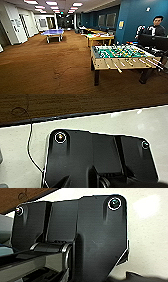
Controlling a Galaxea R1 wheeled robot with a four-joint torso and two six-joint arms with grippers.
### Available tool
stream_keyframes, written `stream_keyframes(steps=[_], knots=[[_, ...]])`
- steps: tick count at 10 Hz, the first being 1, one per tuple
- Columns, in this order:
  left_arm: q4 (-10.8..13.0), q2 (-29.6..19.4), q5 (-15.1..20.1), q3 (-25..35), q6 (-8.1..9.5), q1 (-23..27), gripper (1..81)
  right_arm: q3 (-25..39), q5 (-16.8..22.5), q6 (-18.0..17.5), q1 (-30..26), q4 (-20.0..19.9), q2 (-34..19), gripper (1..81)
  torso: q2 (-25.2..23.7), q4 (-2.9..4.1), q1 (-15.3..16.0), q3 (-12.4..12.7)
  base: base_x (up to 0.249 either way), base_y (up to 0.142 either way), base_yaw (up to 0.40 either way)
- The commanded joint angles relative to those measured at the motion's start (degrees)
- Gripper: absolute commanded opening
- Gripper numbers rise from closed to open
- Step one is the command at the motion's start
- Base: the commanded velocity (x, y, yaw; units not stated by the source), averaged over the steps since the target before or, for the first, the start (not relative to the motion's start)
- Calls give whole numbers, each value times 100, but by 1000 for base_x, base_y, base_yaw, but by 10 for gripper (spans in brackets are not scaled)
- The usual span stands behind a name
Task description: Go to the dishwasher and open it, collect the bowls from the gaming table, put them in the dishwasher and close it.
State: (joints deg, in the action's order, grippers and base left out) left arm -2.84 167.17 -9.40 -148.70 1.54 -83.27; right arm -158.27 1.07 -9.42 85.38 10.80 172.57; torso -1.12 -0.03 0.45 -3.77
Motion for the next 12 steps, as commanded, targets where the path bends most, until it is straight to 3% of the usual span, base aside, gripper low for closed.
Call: stream_keyframes(steps=[1, 12], knots=[[-6, -52, 211, 8, 5, 333, 811, -27, 253, 2, -350, 54, -27, 811, 0, 0, 0, 0, 120, 0, 0], [-6, -52, 210, 8, 5, 333, 811, -27, 253, 2, -377, 62, -36, 811, 2, 0, -2, 0, 165, 0, 0]])
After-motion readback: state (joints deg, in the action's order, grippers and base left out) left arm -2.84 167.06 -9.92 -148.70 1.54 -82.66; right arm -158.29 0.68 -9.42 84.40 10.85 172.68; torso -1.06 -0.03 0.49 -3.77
